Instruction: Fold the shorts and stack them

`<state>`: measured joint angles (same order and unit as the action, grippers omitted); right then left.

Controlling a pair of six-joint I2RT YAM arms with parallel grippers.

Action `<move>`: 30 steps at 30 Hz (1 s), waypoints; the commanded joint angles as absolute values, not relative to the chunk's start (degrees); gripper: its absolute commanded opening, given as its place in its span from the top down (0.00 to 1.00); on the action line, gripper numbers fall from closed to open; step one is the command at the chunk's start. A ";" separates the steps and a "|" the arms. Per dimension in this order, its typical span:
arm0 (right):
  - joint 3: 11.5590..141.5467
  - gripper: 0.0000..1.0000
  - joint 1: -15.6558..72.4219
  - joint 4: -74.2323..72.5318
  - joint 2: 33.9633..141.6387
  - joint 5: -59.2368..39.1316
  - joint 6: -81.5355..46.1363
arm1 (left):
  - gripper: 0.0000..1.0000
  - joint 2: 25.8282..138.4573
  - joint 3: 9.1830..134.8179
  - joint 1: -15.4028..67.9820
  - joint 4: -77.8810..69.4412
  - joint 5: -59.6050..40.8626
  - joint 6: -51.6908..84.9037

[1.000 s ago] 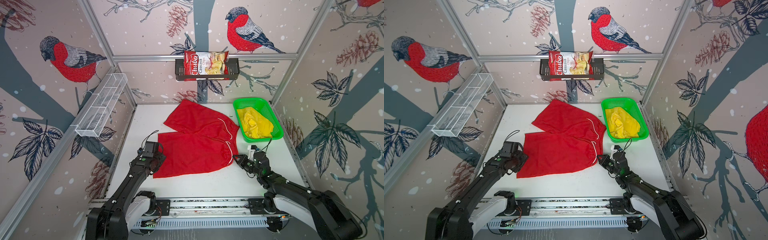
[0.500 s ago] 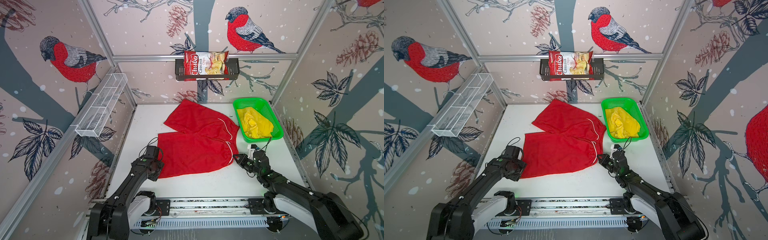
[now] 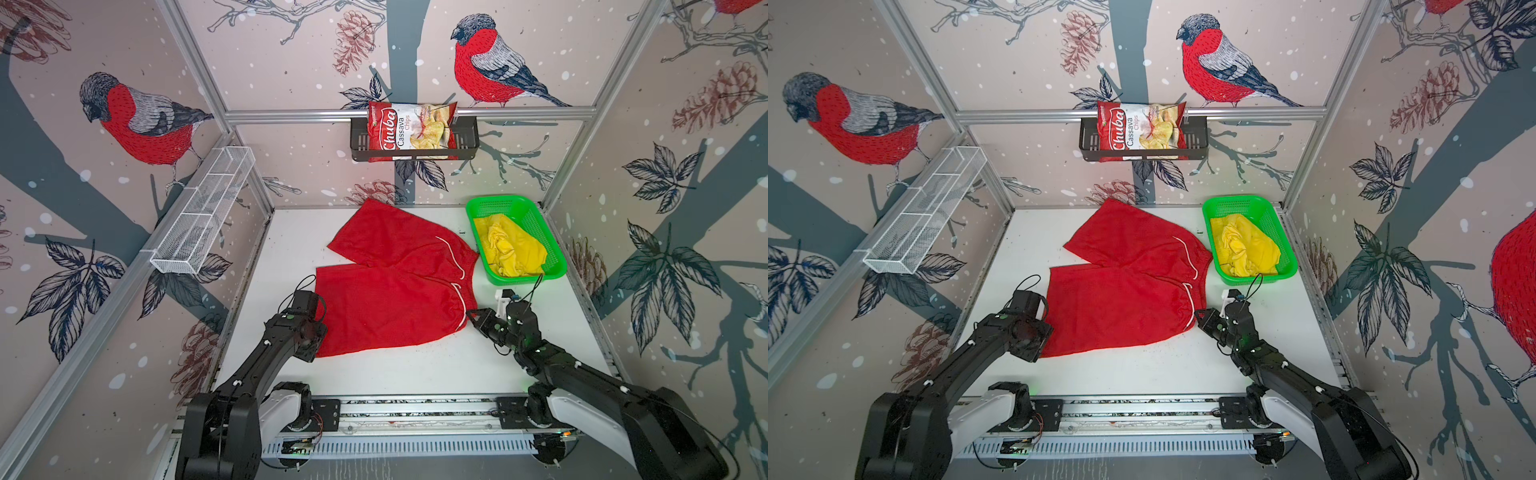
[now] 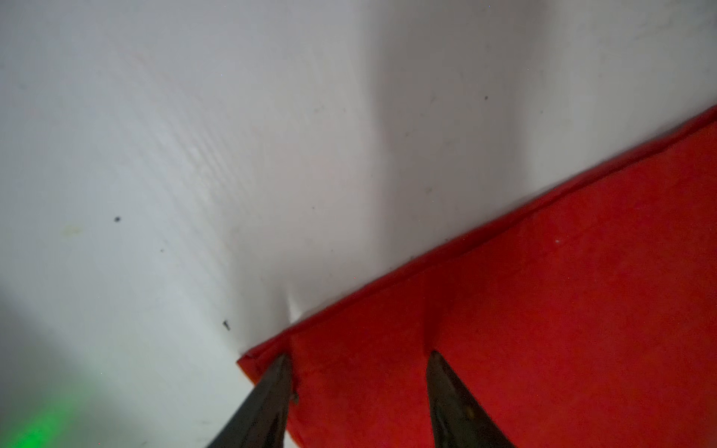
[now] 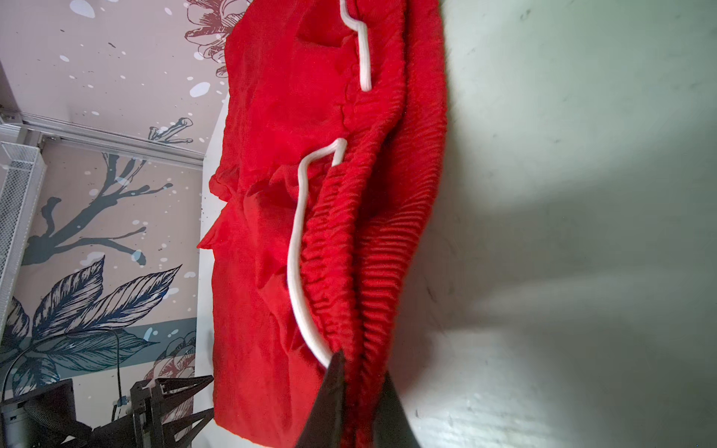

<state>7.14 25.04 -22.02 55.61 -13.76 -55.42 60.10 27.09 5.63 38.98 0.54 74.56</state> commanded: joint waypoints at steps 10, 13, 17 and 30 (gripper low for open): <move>7.58 0.86 25.11 -21.71 55.18 -12.39 -54.40 | 0.44 48.48 22.96 5.54 46.60 -3.51 78.03; 7.64 0.86 25.20 -21.76 55.20 -12.30 -54.40 | 0.44 47.73 22.13 5.55 47.20 -4.12 78.13; 7.74 0.86 25.19 -21.74 55.24 -12.42 -54.40 | 0.44 47.68 21.79 5.54 46.83 -3.92 77.99; 8.15 0.87 25.22 -19.35 54.37 -11.78 -54.13 | 0.63 52.83 21.96 5.45 40.33 1.78 76.19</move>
